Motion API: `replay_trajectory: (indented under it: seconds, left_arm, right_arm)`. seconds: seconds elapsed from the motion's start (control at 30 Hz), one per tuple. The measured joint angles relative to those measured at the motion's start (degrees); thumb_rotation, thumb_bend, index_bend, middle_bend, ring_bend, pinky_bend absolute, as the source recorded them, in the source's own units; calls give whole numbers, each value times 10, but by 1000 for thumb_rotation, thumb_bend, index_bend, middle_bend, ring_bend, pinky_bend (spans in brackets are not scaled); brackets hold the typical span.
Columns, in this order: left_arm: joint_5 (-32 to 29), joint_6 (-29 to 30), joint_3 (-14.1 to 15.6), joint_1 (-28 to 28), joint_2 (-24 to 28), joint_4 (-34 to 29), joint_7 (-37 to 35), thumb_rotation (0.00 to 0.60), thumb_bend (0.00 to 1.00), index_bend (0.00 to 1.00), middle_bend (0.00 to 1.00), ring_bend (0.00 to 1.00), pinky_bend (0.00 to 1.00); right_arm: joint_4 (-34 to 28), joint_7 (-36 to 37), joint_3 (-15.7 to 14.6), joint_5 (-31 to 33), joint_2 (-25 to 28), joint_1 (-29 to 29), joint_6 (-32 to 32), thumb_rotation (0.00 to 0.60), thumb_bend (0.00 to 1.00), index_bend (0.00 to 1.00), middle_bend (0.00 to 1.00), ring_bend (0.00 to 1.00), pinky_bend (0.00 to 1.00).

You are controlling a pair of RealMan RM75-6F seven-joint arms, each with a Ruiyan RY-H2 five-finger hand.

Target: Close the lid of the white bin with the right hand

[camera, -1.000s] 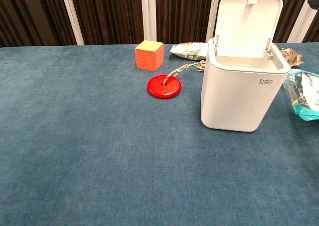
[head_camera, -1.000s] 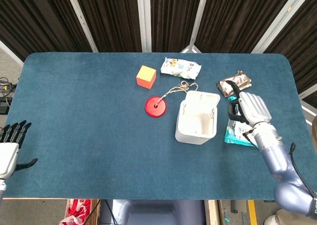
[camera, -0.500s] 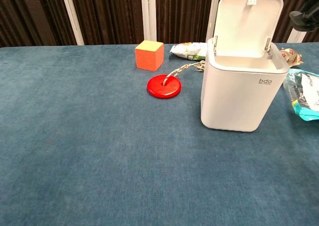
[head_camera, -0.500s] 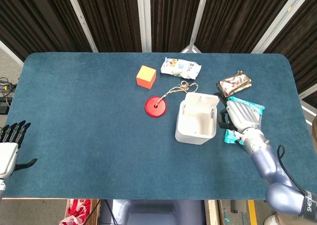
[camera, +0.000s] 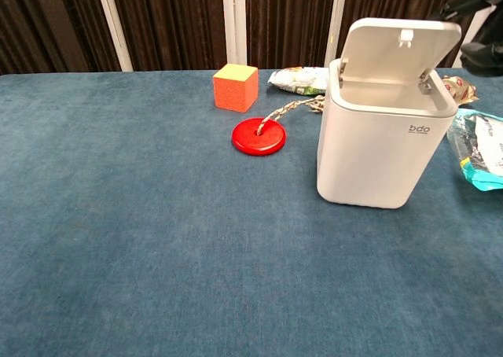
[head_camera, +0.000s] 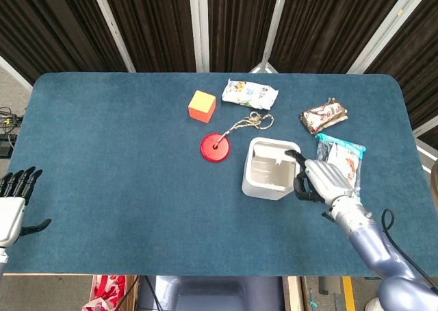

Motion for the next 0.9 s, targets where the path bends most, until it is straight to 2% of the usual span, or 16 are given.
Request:
replay_trajectory:
  seconds: [0.53,0.9]
  left_arm:
    - [3,1,1,0,-1,-1,2,600,0,0,0,0,0]
    - [5,2,3,0,0,-3,1,600,0,0,0,0,0]
  right_arm:
    - [-28,3,-49,-50,-10,-14,5,600,706,138,760,819,784]
    - [-40,17,-55,-75,-36,-18,33,600,705,138,760,819,784]
